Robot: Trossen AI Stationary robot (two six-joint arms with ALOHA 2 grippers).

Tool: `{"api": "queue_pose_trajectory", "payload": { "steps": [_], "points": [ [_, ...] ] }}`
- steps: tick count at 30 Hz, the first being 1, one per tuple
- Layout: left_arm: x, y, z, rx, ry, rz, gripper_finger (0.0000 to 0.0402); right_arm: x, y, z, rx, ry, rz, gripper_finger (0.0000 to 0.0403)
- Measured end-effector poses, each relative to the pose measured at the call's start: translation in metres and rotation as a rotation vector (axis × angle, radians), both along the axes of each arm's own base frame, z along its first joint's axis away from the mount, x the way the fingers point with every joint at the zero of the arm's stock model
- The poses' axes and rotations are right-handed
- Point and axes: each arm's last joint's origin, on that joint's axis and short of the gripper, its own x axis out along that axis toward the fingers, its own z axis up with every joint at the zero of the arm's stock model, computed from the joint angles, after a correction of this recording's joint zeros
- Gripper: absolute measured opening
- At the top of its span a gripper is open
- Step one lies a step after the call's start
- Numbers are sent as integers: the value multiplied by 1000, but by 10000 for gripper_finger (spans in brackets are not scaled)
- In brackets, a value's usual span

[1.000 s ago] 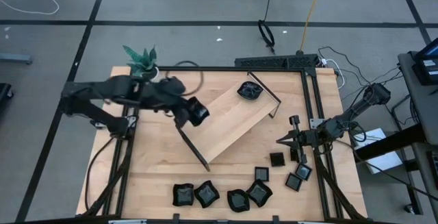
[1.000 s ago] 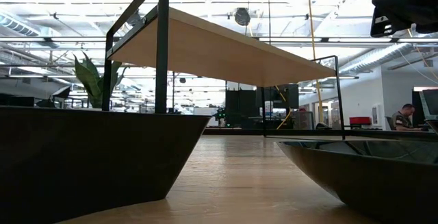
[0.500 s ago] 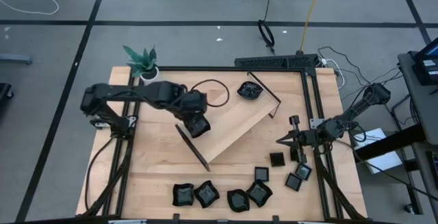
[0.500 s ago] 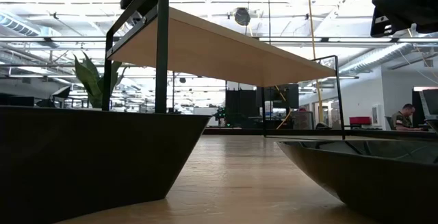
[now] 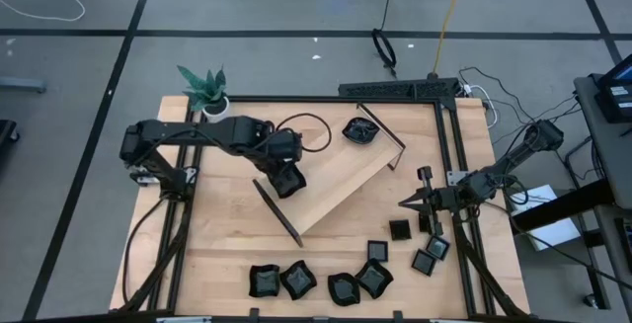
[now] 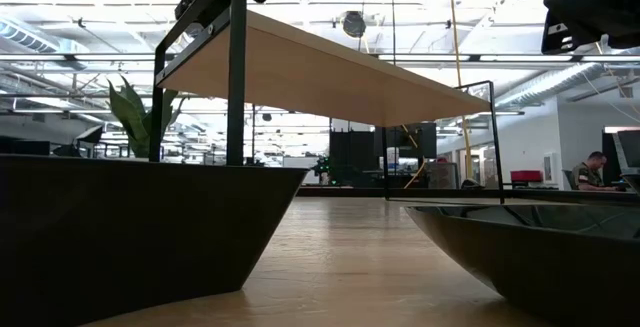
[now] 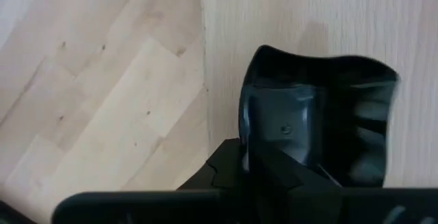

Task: Pick & Place Mini shaped plates
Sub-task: Put the distorted square plate on the shelf, then stack the distorted square plate on top of the other distorted square plates on the shelf

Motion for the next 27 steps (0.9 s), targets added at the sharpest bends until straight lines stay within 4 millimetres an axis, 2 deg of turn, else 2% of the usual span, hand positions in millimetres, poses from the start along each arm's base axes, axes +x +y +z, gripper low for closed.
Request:
{"api": "queue_pose_trajectory", "payload": {
  "steps": [7, 12, 15, 18, 22, 27],
  "points": [
    [-2, -3, 3, 20, 0, -69, 68, 0, 0, 0, 0, 0, 0, 0],
    [-16, -3, 19, 79, -54, -59, 92, 0, 0, 0, 0, 0, 0, 0],
    [-26, -10, 30, 75, -95, -75, 104, 0, 0, 0, 0, 0, 0, 0],
    [-37, -32, 40, 16, -140, -166, 111, 0, 0, -1, 5, 8, 1, 0],
    [-46, -70, 46, -31, -181, -314, 113, 0, 0, -3, 2, 28, 1, 0],
    [-51, -121, 45, 59, -268, -452, 113, 0, 0, -3, 28, 30, 4, 0]
  ]
}}
